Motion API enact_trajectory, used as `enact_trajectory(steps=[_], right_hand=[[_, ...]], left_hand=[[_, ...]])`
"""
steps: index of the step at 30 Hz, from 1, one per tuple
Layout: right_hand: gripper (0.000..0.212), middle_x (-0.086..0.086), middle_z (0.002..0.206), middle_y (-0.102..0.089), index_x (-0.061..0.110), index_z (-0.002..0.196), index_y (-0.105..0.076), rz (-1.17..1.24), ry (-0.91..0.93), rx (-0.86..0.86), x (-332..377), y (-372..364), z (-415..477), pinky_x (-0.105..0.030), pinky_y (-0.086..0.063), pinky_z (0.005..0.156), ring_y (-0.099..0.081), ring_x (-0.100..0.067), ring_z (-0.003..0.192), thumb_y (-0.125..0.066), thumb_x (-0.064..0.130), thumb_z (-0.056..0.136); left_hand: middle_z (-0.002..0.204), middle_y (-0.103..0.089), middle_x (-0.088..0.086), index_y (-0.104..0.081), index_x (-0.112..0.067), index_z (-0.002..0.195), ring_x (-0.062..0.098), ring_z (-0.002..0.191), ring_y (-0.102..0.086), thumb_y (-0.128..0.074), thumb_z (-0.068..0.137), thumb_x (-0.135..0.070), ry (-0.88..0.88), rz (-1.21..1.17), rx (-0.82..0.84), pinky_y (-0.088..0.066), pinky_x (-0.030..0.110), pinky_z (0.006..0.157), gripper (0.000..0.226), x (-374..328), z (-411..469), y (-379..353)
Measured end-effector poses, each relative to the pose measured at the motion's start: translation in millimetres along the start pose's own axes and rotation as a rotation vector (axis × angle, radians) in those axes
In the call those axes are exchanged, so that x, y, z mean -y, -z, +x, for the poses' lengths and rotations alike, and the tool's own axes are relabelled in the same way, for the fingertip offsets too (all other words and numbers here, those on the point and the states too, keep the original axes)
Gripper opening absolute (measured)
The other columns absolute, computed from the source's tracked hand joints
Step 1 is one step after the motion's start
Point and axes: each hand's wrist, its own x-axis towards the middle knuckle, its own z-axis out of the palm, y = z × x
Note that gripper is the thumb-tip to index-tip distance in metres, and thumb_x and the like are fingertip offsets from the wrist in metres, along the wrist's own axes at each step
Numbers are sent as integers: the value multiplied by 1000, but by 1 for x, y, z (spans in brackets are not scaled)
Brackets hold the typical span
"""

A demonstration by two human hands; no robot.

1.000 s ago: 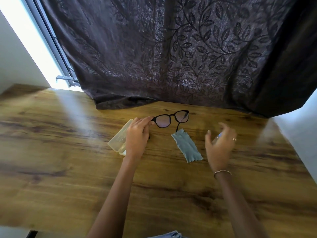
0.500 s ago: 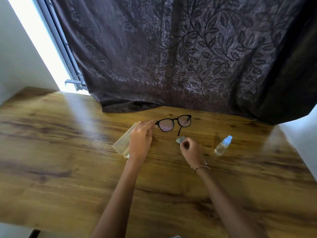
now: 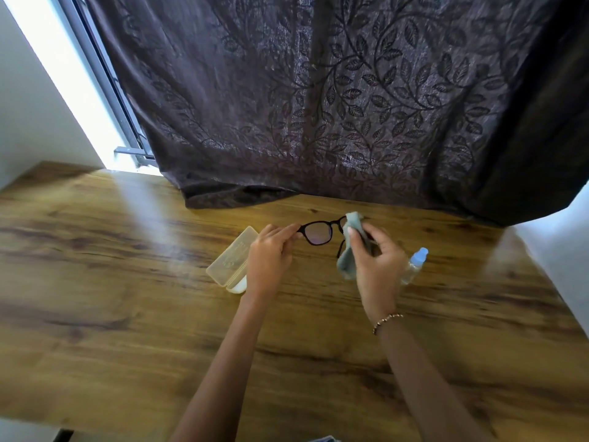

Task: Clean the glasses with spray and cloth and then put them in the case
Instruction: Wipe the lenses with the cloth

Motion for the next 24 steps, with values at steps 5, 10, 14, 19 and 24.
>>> enact_trajectory(steps=[5, 10, 14, 19, 24], right_hand=[[31, -6, 109, -65, 2, 112, -69, -475, 523, 257, -15, -15, 5, -31, -55, 83, -55, -12, 100, -64, -6, 83], [44, -11, 113, -66, -1, 116, -66, -700, 716, 294, -28, -16, -14, -30, -51, 91, -57, -22, 100, -74, -7, 73], [48, -12, 127, -61, -2, 129, -57, -785, 770, 378, -26, -28, -16, -33, -49, 97, -53, -23, 104, -66, -5, 82], [44, -15, 127, -61, -4, 130, -54, -787, 591, 303, -25, -24, -9, -38, -53, 88, -56, -28, 103, -56, 0, 86], [42, -12, 131, -60, -1, 130, -56, -784, 738, 397, -21, -26, -23, -38, -49, 97, -54, -27, 113, -49, 5, 88]], left_hand=[[83, -73, 5, -71, -3, 103, 16, 75, -62, -66, 80, 8, 3, 3, -1, -40, 12, 68, 26, -2, 0, 2], [84, -72, 4, -71, -3, 106, 10, 73, -57, -64, 82, 8, 50, -31, -19, -47, 22, 64, 27, -1, 0, 3], [86, -73, 3, -71, -4, 107, 14, 75, -60, -62, 81, 9, 12, -34, 24, -47, 19, 66, 30, -5, -1, 0], [84, -72, 5, -71, -2, 105, 5, 76, -53, -63, 81, 10, 62, -17, -32, -39, 10, 70, 28, -3, 3, 5], [83, -72, 4, -71, -5, 107, 10, 72, -57, -63, 81, 8, 18, -29, 18, -45, 17, 65, 30, -9, 1, 1]])
